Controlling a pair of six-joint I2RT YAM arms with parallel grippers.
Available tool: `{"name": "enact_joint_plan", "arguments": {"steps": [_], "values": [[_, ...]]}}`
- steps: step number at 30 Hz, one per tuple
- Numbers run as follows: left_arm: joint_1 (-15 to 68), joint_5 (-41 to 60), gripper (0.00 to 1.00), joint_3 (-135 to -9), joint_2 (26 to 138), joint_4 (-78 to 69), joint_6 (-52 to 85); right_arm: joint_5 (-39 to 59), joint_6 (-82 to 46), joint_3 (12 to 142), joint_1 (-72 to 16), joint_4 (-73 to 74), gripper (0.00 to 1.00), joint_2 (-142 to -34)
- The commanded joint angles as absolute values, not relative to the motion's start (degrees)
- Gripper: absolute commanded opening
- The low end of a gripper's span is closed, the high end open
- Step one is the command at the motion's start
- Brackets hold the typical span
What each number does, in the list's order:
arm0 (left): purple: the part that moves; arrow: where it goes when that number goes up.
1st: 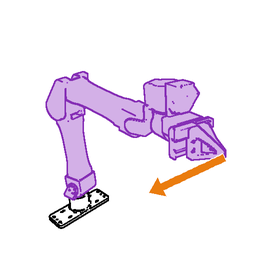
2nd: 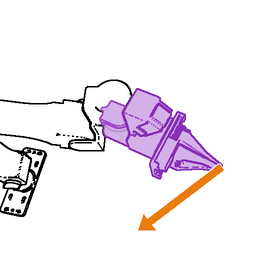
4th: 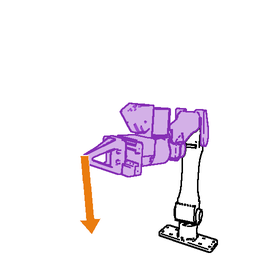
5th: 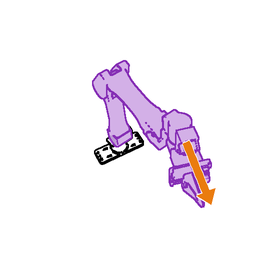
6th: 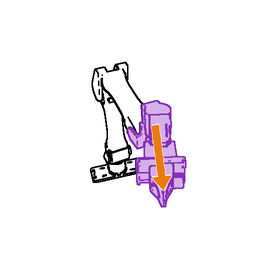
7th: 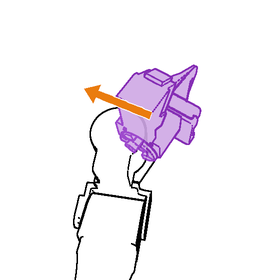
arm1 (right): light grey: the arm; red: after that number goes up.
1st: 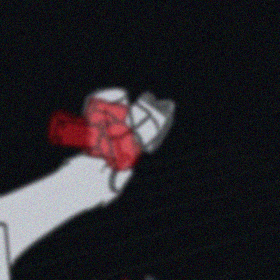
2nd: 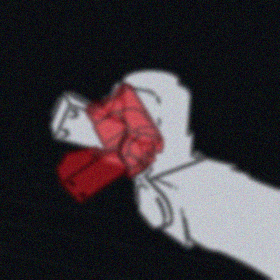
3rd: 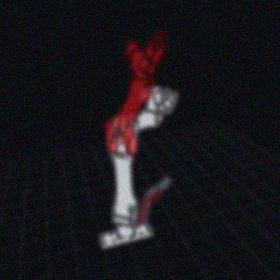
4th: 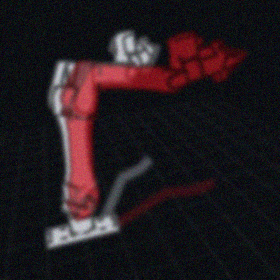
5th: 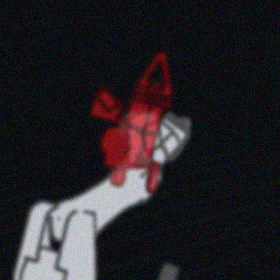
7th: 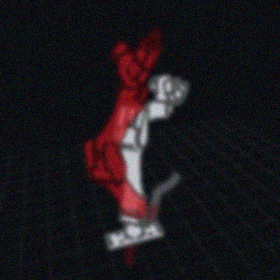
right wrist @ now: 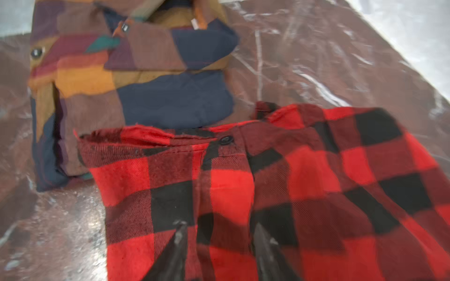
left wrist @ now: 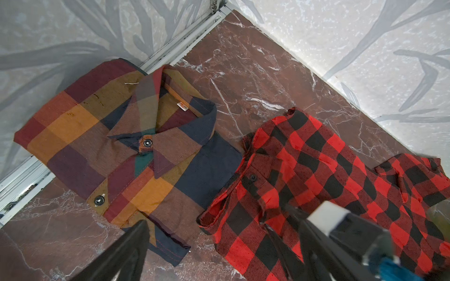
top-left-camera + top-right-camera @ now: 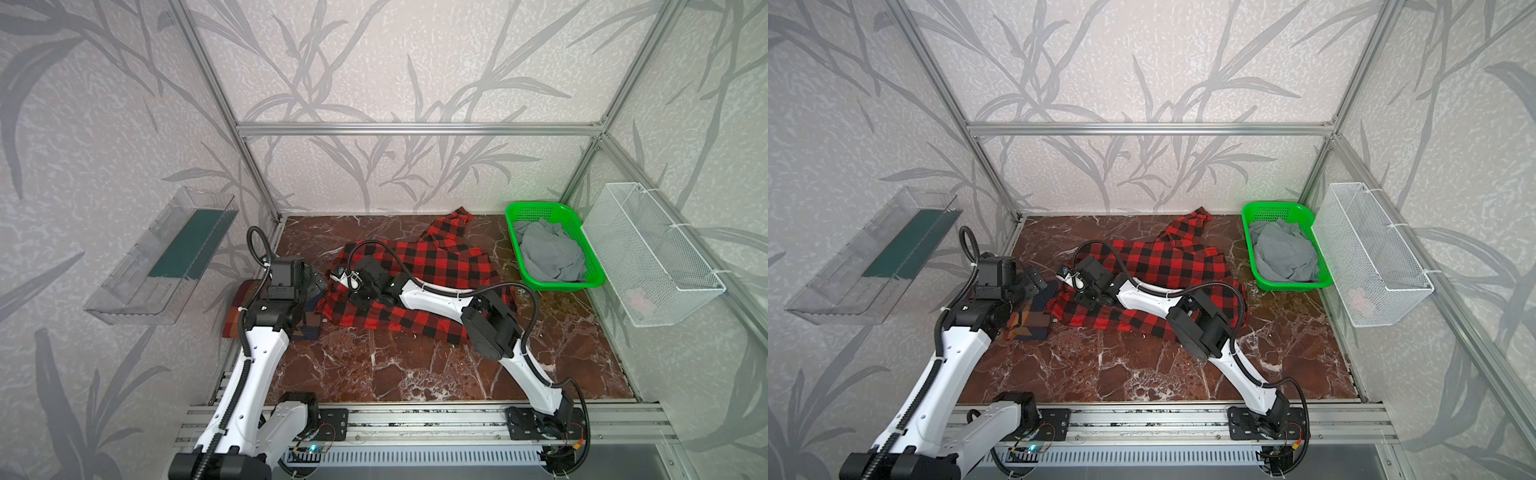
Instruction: Fold and stack the long sleeve shirts
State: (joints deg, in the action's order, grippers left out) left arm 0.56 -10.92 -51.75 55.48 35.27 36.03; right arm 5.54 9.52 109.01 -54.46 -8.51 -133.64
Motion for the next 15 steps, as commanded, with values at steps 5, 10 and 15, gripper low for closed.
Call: {"name": "enact_joint_plan", "arguments": {"steps": [5,10,15], "values": [[0.0,-8.0,0.98,-51.7,57.9,35.7,35.0,1.0,1.7,107.6,-50.5,-17.2,0.62,-117.1],[0.1,-5.3,0.99,-52.8,63.1,37.8,36.5,-2.6,-17.1,94.3,-42.0,-24.0,0.62,-105.2],[0.3,-1.1,0.98,-54.0,68.9,38.5,39.1,-2.6,-29.9,75.0,-37.3,-23.8,0.63,-92.7]]}}
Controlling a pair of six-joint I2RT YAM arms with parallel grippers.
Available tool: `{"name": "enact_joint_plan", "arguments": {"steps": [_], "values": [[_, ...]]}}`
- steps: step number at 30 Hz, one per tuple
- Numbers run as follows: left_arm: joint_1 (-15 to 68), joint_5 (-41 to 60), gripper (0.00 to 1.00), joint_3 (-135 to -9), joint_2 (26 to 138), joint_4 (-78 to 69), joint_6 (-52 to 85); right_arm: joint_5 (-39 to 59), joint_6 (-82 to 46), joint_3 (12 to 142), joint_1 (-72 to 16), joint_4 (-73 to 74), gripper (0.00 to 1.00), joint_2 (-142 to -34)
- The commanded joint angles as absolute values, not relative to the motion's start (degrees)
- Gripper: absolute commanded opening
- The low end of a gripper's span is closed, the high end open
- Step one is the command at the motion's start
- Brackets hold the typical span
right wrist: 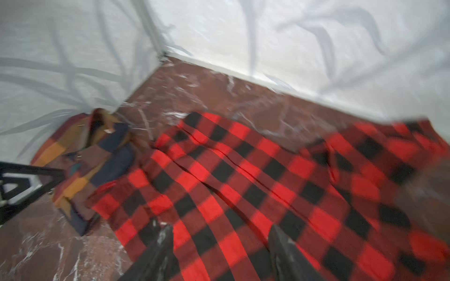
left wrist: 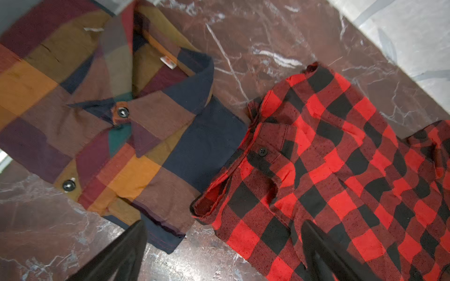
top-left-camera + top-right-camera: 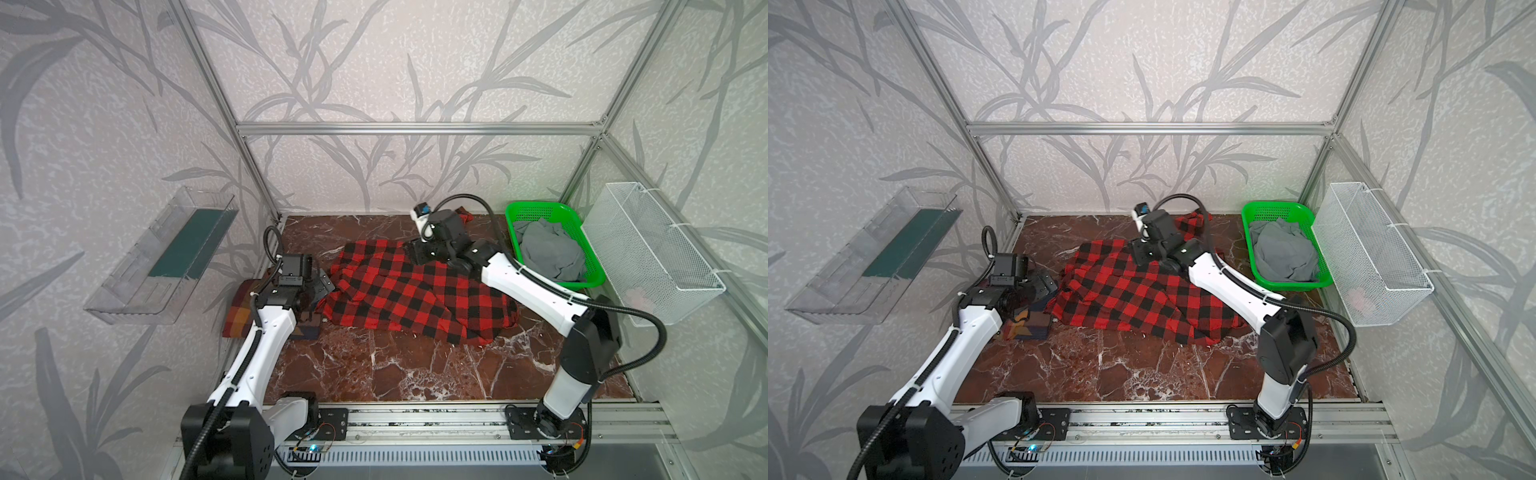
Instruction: Fold and stack the long sleeve shirts
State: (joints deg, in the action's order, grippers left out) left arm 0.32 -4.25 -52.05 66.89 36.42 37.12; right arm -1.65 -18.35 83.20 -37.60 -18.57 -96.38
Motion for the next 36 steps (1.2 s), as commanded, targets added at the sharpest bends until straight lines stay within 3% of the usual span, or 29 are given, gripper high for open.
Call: {"name": "enact_joint_plan", "arguments": {"steps": [1,6,16,25,33,36], "values": [[0.6,-0.3,0.98,-54.3,70.1,39.0,39.6,-3.0,-31.8,71.1,-37.3,-23.9,0.63,-90.9],[3.2,0.1,0.98,-52.7,73.7,37.2,43.4,-6.0,-39.3,59.6,-37.3,-28.3,0.63,-87.4],[7.4,-4.5,0.97,-53.1,79.4,34.3,47.4,-8.9,-38.1,48.3,-37.5,-28.9,0.61,-83.7],[8.7,-6.0,0.93,-53.7,83.9,31.9,48.5,-8.8,-37.0,41.1,-42.1,-24.3,0.58,-73.4],[8.8,-6.4,0.87,-53.6,85.7,30.3,48.9,-5.7,-34.0,39.0,-42.8,-21.4,0.58,-78.1],[8.9,-6.4,0.85,-54.1,86.5,30.1,49.0,-6.3,-32.8,38.9,-42.8,-20.6,0.50,-79.3]]}}
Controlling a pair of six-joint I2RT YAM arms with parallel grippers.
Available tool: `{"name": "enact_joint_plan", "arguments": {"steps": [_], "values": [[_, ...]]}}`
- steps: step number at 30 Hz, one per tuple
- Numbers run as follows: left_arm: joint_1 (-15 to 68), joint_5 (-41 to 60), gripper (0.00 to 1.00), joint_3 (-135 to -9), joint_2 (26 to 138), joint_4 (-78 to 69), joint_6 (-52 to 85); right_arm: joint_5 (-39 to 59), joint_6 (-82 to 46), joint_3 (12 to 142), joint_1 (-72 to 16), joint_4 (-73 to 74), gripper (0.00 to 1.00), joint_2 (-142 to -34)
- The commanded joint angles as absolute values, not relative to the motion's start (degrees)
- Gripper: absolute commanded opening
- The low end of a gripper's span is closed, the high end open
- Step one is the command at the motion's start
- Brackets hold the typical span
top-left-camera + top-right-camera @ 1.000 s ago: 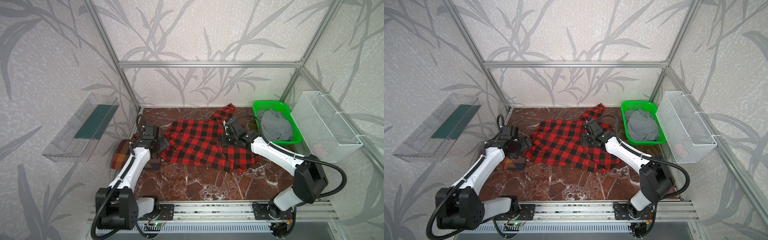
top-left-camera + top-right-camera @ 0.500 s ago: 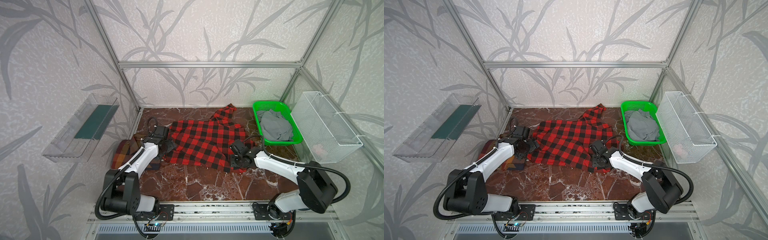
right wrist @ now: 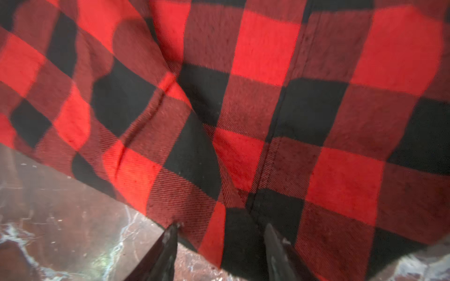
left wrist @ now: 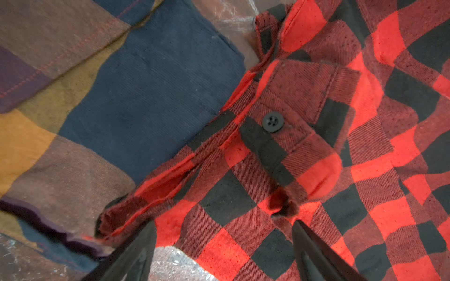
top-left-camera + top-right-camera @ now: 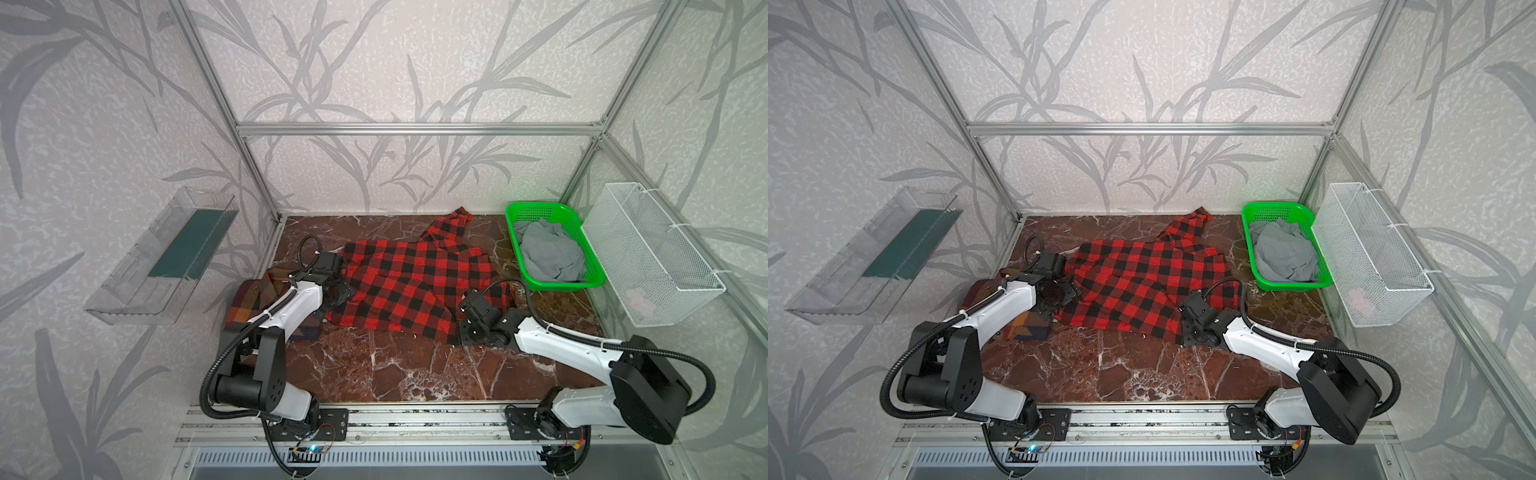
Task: Fold and stack the long sleeve shirts
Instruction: 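Grasp the near hem corners with both grippers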
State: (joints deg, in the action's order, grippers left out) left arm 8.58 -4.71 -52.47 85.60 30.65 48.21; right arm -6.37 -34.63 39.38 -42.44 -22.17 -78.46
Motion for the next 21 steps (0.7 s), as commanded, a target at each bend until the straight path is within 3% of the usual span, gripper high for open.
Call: {"name": "enact_joint_plan", "arguments": {"steps": [1,6,7,12,21], "values": [[8.9,-6.4,0.84,-54.3,86.7,30.1,49.0,-7.0,-32.7,39.1,-42.8,-21.3,0.46,-79.5],[9.4,-6.8,0.80,-54.7,87.3,30.0,48.7,-10.6,-30.6,40.7,-42.7,-23.9,0.10,-77.4],[9.4,-6.8,0.80,-54.7,87.3,29.9,48.7,-11.5,-30.2,41.1,-42.7,-24.1,0.06,-77.0],[9.6,-7.1,0.78,-54.3,87.4,29.8,48.5,-14.7,-27.0,43.9,-40.2,-26.1,0.00,-75.2],[10.0,-7.9,0.78,-53.4,87.1,29.8,48.4,0.5,-22.6,50.0,-28.3,-26.4,0.04,-82.8]]}}
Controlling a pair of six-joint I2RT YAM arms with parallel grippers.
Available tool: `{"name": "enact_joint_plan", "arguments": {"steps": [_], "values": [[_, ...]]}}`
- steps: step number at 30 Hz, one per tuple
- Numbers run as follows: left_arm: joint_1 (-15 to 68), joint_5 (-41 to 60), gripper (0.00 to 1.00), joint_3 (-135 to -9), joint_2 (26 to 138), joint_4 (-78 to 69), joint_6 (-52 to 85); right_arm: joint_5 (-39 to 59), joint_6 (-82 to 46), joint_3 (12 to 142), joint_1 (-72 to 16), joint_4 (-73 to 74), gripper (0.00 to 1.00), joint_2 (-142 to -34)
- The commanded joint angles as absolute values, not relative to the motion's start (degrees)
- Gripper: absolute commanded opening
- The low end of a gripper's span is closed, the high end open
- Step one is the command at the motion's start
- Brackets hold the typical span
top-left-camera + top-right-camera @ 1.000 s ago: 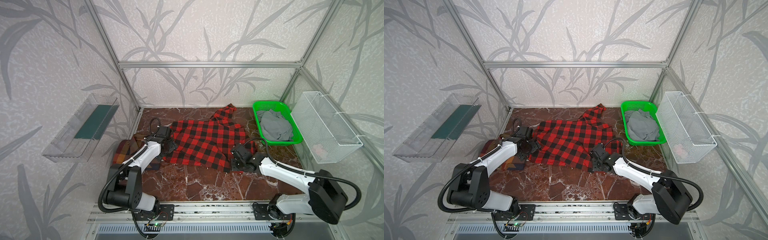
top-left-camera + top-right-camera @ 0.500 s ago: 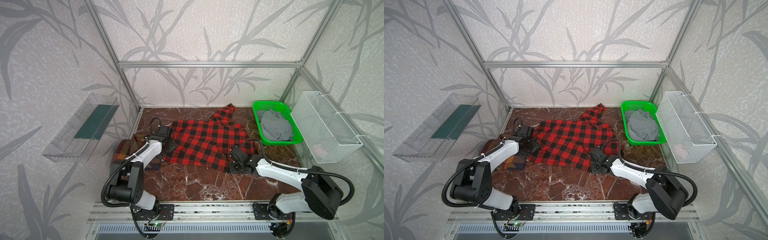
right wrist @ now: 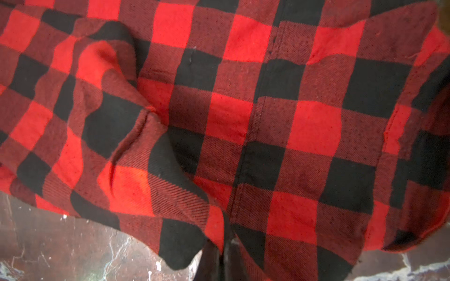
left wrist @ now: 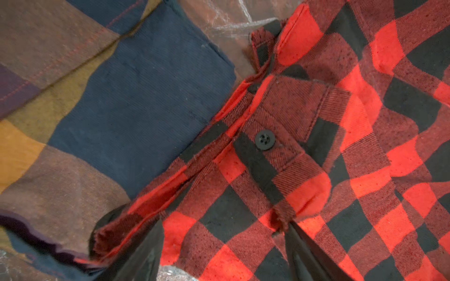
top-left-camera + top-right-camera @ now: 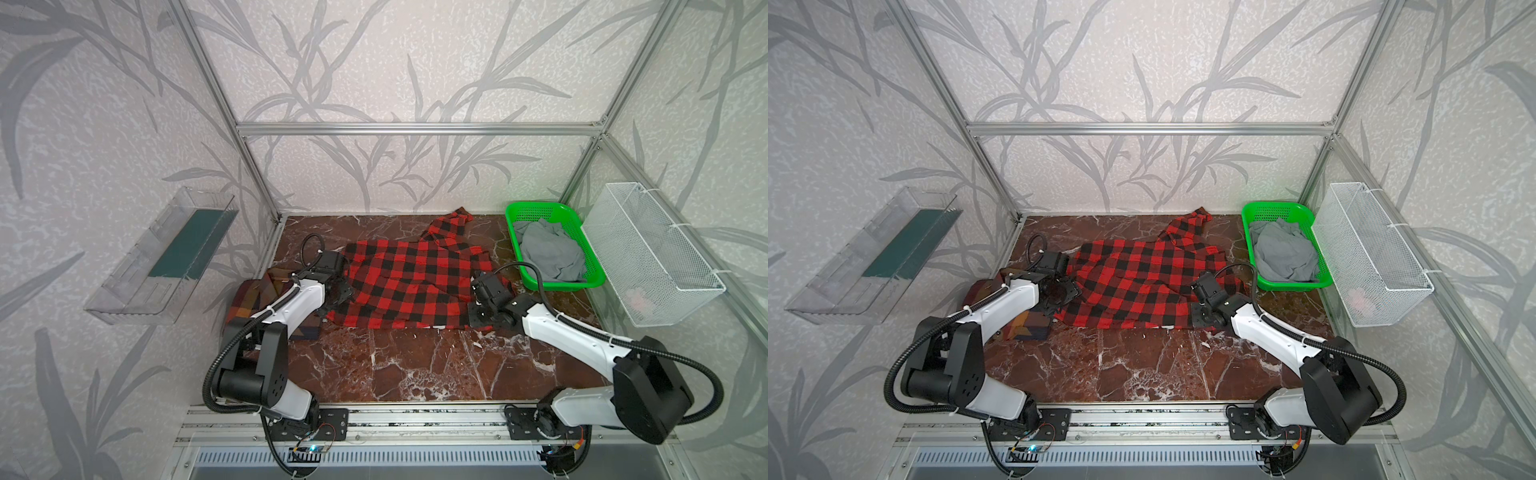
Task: Fold and stack the long sleeve shirts
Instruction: 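Grasp the near hem corners with both grippers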
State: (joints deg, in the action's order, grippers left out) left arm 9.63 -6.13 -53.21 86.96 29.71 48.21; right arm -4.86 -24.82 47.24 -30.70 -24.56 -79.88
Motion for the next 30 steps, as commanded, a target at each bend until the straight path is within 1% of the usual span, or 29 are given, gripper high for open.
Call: {"name": "enact_joint_plan", "arguments": {"steps": [1,3,4,7,9,13,15,19,22,26,30], "values": [[10.0,-8.2,0.78,-53.4,87.0,29.9,48.4,2.3,-22.5,50.9,-27.4,-26.8,0.04,-84.1],[10.1,-8.5,0.78,-53.2,86.7,30.0,48.4,5.3,-22.1,52.2,-25.7,-27.9,0.04,-86.7],[10.1,-8.8,0.78,-53.2,86.5,30.2,48.3,5.7,-22.2,52.3,-25.0,-28.0,0.07,-87.8],[10.1,-9.6,0.78,-53.0,85.7,30.5,48.1,5.6,-23.3,50.8,-23.3,-28.5,0.20,-89.6],[10.1,-9.7,0.78,-52.5,85.3,30.3,48.2,7.5,-23.9,48.5,-21.3,-26.6,0.28,-90.1],[10.2,-9.4,0.77,-52.1,85.3,29.8,48.4,11.9,-25.1,46.6,-16.9,-25.4,0.30,-90.7],[10.2,-9.1,0.77,-52.1,85.6,29.8,48.5,11.4,-25.2,46.8,-16.8,-26.3,0.33,-88.9],[10.3,-9.2,0.77,-52.1,85.4,29.8,48.5,6.7,-26.2,46.5,-16.8,-30.1,0.41,-82.4],[10.4,-8.8,0.77,-52.0,85.6,29.3,48.6,4.7,-27.0,45.3,-16.9,-33.1,0.43,-77.8],[10.5,-7.9,0.77,-52.1,86.5,28.6,49.0,5.9,-28.4,41.2,-17.0,-34.7,0.43,-72.6],[10.5,-7.9,0.77,-52.4,87.1,28.0,49.2,6.8,-29.3,37.1,-18.3,-32.1,0.40,-69.3]]}}
